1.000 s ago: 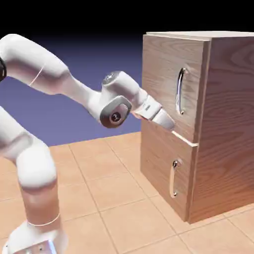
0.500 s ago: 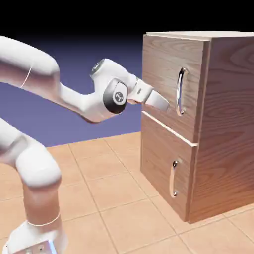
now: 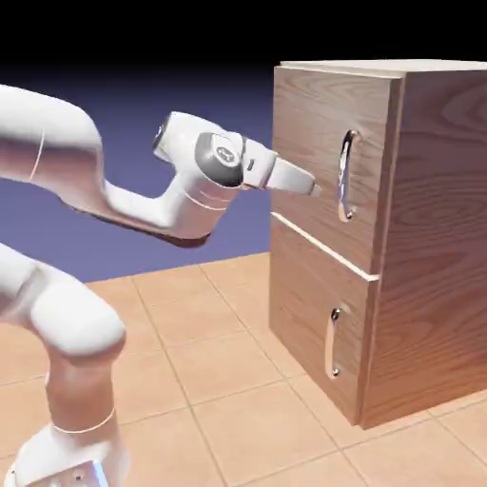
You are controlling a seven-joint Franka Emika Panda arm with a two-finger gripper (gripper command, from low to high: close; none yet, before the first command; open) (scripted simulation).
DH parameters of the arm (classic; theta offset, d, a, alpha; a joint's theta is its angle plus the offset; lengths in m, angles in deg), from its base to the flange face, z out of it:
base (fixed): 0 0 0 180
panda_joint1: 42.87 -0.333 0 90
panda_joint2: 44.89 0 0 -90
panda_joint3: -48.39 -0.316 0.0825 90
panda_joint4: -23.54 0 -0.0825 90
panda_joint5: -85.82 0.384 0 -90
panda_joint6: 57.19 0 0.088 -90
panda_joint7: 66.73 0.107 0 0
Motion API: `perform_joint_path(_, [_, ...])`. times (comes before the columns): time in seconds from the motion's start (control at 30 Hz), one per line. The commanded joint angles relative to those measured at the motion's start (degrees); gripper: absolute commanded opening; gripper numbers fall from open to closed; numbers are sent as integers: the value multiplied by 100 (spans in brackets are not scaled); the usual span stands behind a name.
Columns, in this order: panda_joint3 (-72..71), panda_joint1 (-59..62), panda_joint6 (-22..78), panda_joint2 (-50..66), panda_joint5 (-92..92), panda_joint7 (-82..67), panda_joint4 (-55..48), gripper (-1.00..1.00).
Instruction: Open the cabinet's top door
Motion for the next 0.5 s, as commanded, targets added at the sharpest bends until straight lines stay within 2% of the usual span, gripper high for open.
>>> perform_joint_path(0.0, [72,-59,13,-43,-250,194,-21,0])
perform_joint_path(0.47, [1080,-889,196,-648,-3738,2911,-313,0])
